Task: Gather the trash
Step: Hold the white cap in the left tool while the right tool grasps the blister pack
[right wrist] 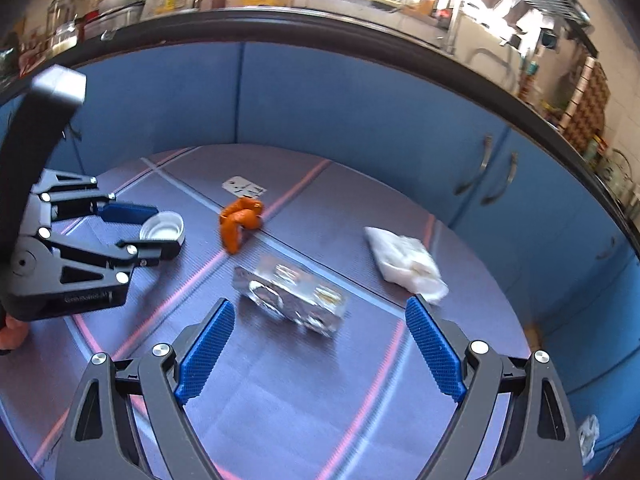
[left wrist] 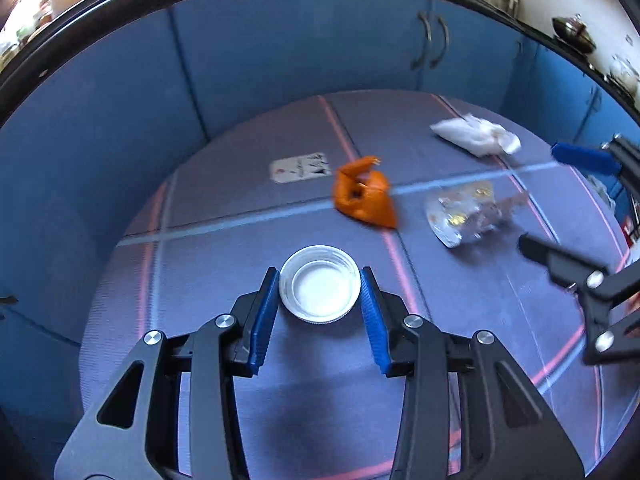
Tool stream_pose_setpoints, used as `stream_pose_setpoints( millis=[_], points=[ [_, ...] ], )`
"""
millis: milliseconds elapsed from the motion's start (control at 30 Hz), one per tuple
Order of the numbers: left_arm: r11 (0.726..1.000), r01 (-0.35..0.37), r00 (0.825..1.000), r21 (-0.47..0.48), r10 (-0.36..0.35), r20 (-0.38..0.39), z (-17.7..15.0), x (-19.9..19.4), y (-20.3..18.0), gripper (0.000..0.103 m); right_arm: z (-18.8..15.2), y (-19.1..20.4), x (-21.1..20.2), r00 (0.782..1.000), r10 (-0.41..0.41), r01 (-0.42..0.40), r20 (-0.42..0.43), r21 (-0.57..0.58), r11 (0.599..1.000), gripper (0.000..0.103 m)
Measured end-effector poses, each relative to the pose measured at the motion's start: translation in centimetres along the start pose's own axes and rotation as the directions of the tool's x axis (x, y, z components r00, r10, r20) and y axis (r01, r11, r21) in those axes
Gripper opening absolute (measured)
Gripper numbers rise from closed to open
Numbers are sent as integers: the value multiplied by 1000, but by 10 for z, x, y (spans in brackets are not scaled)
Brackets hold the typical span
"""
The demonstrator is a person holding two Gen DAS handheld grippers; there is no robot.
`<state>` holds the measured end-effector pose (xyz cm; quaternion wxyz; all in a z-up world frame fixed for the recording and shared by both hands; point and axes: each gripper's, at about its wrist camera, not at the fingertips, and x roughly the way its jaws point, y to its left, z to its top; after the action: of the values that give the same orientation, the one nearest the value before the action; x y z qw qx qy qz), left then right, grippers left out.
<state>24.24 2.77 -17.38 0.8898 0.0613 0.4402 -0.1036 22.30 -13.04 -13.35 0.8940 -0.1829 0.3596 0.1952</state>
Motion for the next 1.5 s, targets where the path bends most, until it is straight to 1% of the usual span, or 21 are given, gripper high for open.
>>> stream_pose_setpoints(
  millis=[67,200,333,367,467,533,633,800,900,967,1067,1100,1133,1167,1200,1267,1300,1333,1367,1467,1500],
  points=[
    [1000,1,1000,-6,-1,7,2,-1,3,41,3,4,7,1000,-3,3,-5,-14,1000,85],
    [1000,1,1000,-5,-1,21,4,-2,6,41,5,5,16,1000,-5,5,-17,-28,1000,79],
    [1000,2,1000,-11,-2,23,5,-1,10,41,7,0,16,1000,-17,17,-5,-29,999,79],
    [1000,4,1000,-16,-3,23,4,-1,11,41,9,-3,15,1000,-6,7,2,-20,1000,79],
    [1000,5,1000,-30,-4,20,4,1,15,41,15,-8,18,998,60,-60,-9,10,998,80],
    [999,6,1000,-41,-5,20,5,2,17,41,19,-8,21,998,61,-61,-14,29,998,81],
    [999,7,1000,-47,-6,21,4,2,19,41,23,-3,28,999,42,-41,-35,48,998,84],
    [999,15,1000,-45,-14,25,4,2,21,41,22,8,38,997,48,-44,-61,75,996,85],
    [999,14,1000,-41,-13,28,4,1,20,41,22,11,45,997,0,7,-79,87,996,85],
    [999,16,999,-42,-15,29,4,1,21,41,21,12,49,995,-13,22,-96,94,995,85],
    [999,19,999,-46,-18,30,4,0,21,41,18,8,49,996,-19,29,-86,118,993,85],
    [999,20,999,-46,-18,30,4,0,21,41,17,7,48,996,-17,27,-82,122,992,76],
    [999,21,999,-45,-20,30,4,-1,21,41,15,6,46,997,-11,21,-81,127,992,57],
    [999,22,999,-43,-20,30,4,-1,20,41,14,4,46,995,-3,16,-96,130,991,49],
    [999,21,999,-40,-19,31,4,-1,19,41,12,2,46,994,7,8,-107,136,991,45],
    [999,21,999,-36,-20,33,5,-3,17,41,9,-1,40,995,6,7,-100,130,991,42],
    [999,22,999,-35,-21,35,5,-4,16,41,7,-1,35,996,0,11,-92,120,993,24],
    [999,24,999,-33,-23,37,5,-5,14,41,5,-2,34,995,1,11,-99,116,993,8],
    [999,26,999,-29,-25,39,6,-7,11,41,3,-5,31,994,8,5,-105,122,992,9],
    [1000,27,999,-12,-26,44,8,-10,2,41,-7,-10,18,995,26,-14,-101,117,993,2],
    [1000,29,998,-7,-29,47,8,-11,-1,41,-10,-11,14,995,30,-19,-99,117,993,2]
  ],
)
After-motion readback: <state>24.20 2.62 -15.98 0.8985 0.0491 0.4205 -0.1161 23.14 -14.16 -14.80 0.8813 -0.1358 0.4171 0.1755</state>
